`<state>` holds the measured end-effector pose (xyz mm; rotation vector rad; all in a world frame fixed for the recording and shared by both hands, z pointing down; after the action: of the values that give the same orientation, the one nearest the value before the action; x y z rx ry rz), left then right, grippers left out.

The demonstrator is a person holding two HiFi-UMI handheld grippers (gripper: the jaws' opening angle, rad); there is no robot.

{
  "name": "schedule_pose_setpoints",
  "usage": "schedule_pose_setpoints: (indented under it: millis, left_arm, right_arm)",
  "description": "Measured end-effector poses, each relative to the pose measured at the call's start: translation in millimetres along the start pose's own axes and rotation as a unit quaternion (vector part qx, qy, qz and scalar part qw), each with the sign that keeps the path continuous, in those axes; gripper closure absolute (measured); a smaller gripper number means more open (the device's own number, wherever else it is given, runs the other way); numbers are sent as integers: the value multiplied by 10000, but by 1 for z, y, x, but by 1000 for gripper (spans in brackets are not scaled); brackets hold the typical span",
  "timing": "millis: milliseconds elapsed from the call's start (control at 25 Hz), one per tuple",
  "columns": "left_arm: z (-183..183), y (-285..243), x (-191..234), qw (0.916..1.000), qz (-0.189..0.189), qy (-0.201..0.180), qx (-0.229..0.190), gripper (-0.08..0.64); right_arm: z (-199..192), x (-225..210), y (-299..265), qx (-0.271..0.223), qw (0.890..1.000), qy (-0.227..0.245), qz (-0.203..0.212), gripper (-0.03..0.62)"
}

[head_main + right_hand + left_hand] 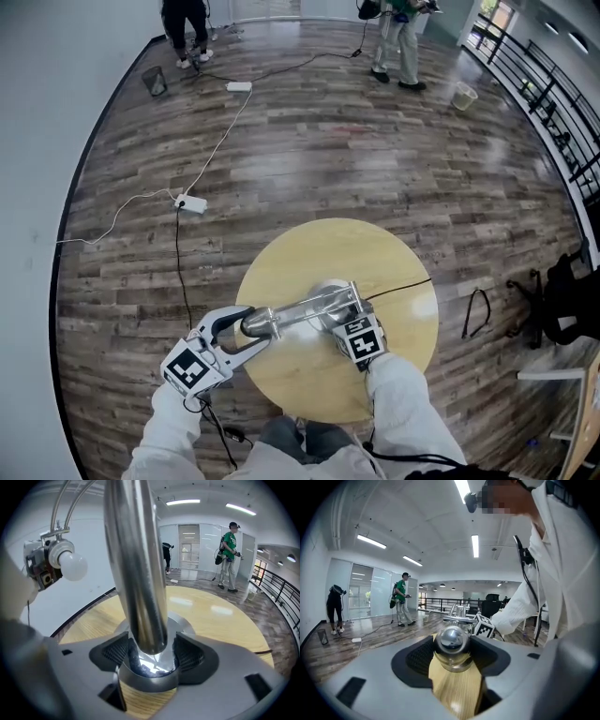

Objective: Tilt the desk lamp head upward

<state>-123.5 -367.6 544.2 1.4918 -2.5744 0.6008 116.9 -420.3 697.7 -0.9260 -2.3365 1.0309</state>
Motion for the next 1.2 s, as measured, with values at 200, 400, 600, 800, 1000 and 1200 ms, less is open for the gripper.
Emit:
schedule_pose_setpoints:
  millis: [200, 400, 600, 800, 1000, 1200]
  left_arm:
    - [56, 24, -25, 9982, -92, -369, -470, 313]
    - [112, 29, -48, 9953, -246, -703, -621, 314]
    - [161, 15, -73, 9934, -454, -846, -626, 318]
    - [198, -10, -98, 9918, -568, -1064, -425, 322]
    - [221, -35, -116, 9906, -623, -1193, -261, 324]
    - [238, -59, -128, 9887, -685, -1329, -103, 325]
  right_arm:
    - [-1, 0, 5, -19, 10000, 39, 6, 273]
    - [-1, 2, 6, -32, 10000, 31, 10, 273]
    - [-1, 3, 8, 15, 10000, 64, 28, 273]
    - [-3, 4, 12, 35, 9999, 121, 79, 273]
    - [-8, 2, 12, 6, 9997, 167, 149, 273]
    - [-5, 3, 17, 22, 9994, 230, 246, 273]
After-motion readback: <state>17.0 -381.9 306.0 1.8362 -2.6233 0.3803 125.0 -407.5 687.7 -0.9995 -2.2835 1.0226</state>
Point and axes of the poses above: the fingertips, and each gripper's own axes: y backward along the fingers, x to its left, z out of its top, the point moved 7 cm from there along y, backward along the fingers, and after that the axes turned 15 degrees about y, right-handed, at the moved point
